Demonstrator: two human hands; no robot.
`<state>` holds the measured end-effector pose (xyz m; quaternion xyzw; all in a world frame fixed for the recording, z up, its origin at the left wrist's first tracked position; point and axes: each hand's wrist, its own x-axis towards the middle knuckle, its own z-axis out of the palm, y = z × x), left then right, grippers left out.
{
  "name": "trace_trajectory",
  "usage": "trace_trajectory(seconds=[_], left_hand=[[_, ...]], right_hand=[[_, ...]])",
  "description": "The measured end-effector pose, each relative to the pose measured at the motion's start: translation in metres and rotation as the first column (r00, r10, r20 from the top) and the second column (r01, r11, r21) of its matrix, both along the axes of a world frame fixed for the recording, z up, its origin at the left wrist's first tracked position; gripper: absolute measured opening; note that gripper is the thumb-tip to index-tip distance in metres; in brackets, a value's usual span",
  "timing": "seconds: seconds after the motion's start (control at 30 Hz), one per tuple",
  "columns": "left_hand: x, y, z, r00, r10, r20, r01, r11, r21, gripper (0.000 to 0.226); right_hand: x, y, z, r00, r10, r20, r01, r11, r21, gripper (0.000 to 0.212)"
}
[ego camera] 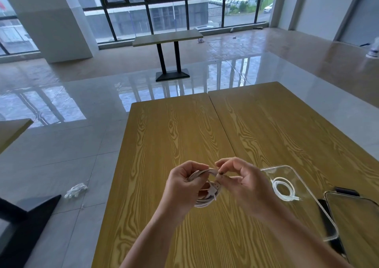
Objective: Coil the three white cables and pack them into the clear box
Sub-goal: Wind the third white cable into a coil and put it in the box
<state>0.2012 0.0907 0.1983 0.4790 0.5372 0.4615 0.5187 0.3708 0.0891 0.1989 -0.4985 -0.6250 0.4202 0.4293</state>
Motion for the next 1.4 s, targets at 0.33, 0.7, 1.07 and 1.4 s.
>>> trace_trajectory(seconds=[0.33, 0.7, 1.07, 1.4], left_hand=[[0.067, 0.014, -0.003, 0.996, -0.053, 0.066, 0.06, 0.992, -0.111, 0.01], [0.12, 0.026, -0.011, 0.975, -0.084, 0.206, 0.132, 0.963, -0.236, 0.011], [0.164, 0.044, -0.035, 0.971, -0.149, 0.187, 0.213, 0.896, -0.389, 0.023], [0.204, 0.056, -0.088, 0.945, -0.312, -0.095, 0.223, 0.832, -0.509, 0.02]], right_hand=[[0.07, 0.002, -0.003, 0.936, -0.122, -0.329, 0.034, 0.965, -0.262, 0.004], [0.122, 0.015, -0.019, 0.92, -0.088, -0.381, -0.076, 0.916, -0.394, 0.008], [0.18, 0.019, -0.06, 0.821, -0.308, -0.48, -0.037, 0.811, -0.584, 0.016], [0.226, 0.002, -0.098, 0.816, -0.461, -0.349, 0.104, 0.711, -0.696, 0.019]])
